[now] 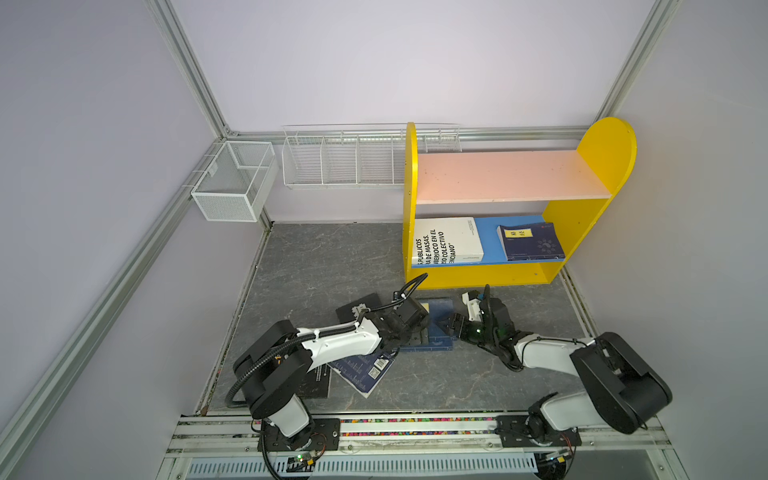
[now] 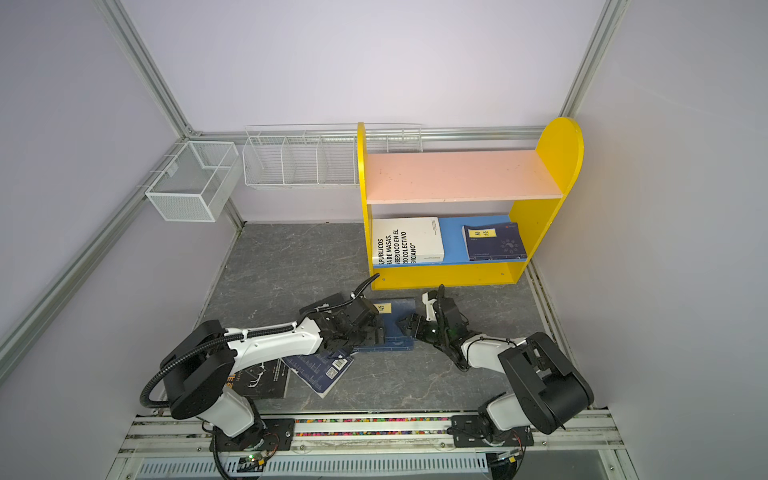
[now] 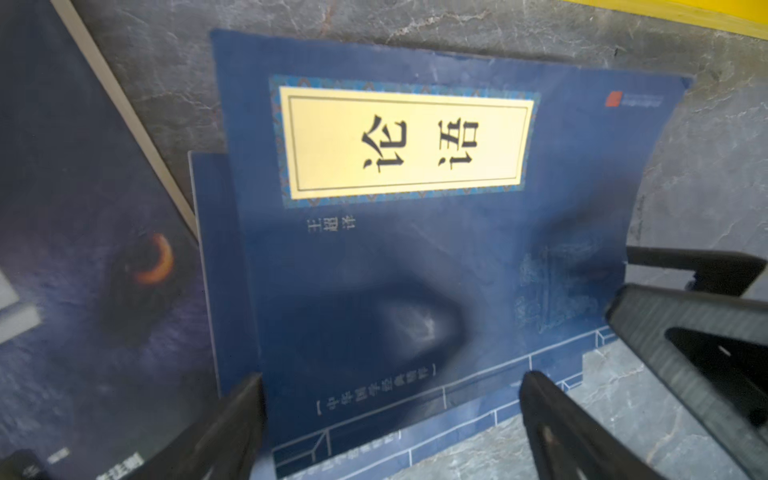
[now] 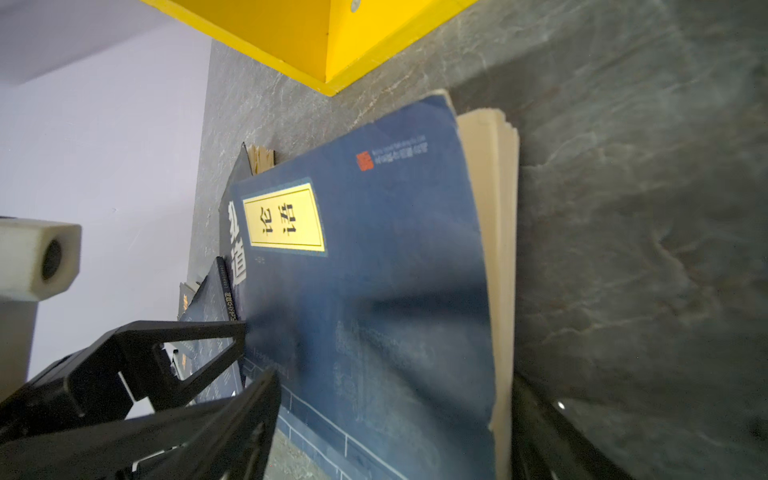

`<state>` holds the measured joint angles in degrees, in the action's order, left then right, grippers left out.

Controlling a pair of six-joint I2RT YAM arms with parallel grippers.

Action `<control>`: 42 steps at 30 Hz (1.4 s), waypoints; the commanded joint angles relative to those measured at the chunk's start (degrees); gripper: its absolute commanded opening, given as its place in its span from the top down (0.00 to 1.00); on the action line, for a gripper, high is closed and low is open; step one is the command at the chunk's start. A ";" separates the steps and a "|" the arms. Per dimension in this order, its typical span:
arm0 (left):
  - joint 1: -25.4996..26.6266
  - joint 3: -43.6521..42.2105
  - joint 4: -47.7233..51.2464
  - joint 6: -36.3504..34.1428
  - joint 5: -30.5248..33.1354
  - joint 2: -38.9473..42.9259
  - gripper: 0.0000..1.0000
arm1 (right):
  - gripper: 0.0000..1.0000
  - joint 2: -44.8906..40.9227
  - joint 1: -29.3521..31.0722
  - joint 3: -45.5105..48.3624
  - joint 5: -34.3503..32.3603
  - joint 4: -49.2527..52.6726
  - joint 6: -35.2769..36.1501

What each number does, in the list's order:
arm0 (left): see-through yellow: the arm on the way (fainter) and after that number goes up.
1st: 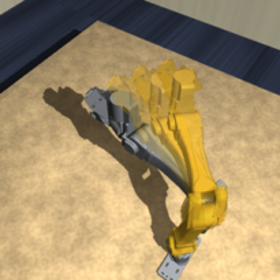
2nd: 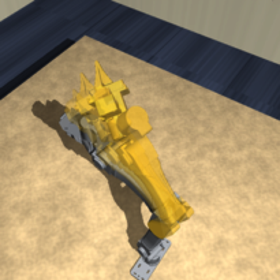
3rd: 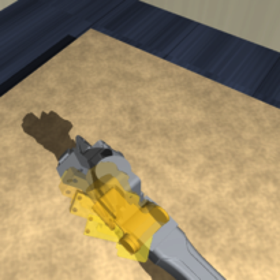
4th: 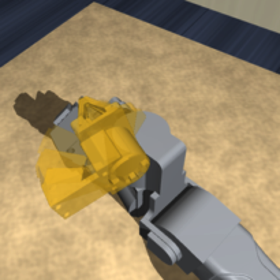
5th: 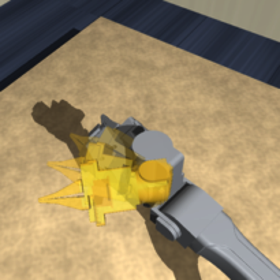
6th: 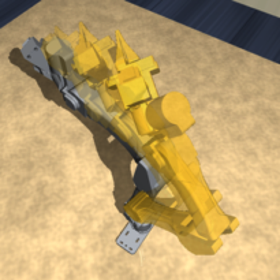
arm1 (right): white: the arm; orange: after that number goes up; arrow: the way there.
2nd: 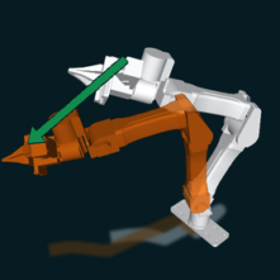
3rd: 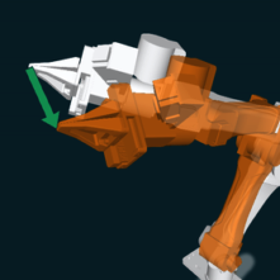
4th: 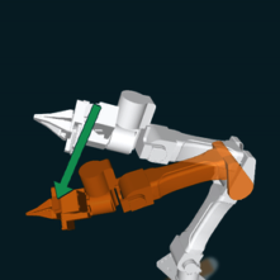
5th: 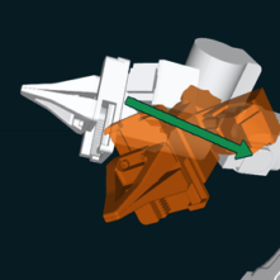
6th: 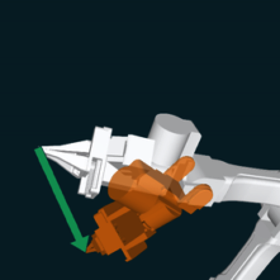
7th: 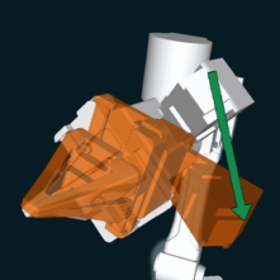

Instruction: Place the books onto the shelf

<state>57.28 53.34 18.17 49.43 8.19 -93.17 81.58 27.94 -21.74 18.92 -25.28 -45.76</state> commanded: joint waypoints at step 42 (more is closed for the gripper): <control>-9.18 -12.54 -22.35 3.65 -16.69 19.54 0.00 | 0.87 -32.16 -4.97 -15.77 -1.54 40.30 -2.82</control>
<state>49.74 43.42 2.15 52.05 -2.94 -76.36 52.34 24.10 -32.93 13.98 12.43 -50.57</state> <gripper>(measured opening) 0.995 0.135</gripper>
